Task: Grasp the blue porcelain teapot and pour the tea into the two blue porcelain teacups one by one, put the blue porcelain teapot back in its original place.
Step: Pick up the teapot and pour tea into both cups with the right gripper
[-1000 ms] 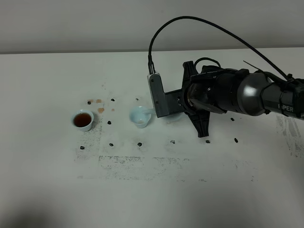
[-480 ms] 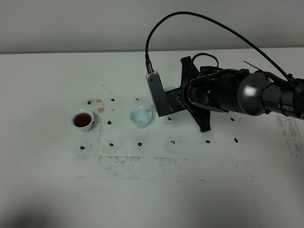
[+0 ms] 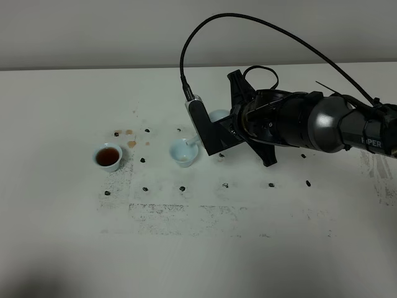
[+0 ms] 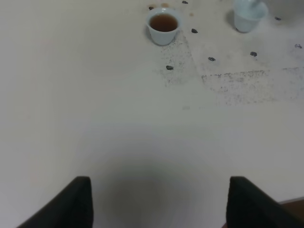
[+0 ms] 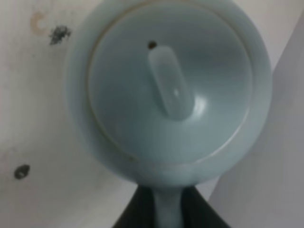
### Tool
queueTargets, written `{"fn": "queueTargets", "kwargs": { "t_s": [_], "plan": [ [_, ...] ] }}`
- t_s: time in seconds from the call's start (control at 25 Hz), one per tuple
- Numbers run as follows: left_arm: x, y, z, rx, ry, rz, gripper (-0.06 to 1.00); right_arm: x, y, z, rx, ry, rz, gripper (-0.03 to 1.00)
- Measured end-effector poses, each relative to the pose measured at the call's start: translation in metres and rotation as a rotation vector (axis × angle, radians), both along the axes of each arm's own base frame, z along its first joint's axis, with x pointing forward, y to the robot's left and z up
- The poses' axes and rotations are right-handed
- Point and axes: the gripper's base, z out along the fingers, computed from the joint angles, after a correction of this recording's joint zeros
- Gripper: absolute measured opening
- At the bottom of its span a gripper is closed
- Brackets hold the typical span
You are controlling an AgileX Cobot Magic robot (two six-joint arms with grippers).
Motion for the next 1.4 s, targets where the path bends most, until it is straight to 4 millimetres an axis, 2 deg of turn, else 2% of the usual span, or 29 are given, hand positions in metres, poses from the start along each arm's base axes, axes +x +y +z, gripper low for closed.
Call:
{"fn": "queueTargets", "kwargs": {
  "t_s": [0.76,1.4],
  "plan": [
    [0.000,0.000,0.000,0.000,0.000,0.000,0.60,0.004,0.010,0.006,-0.084,-0.103,0.190,0.08],
    [0.000,0.000,0.000,0.000,0.000,0.000,0.60,0.007,0.011,0.010,-0.188,-0.162,0.290,0.08]
  ]
}}
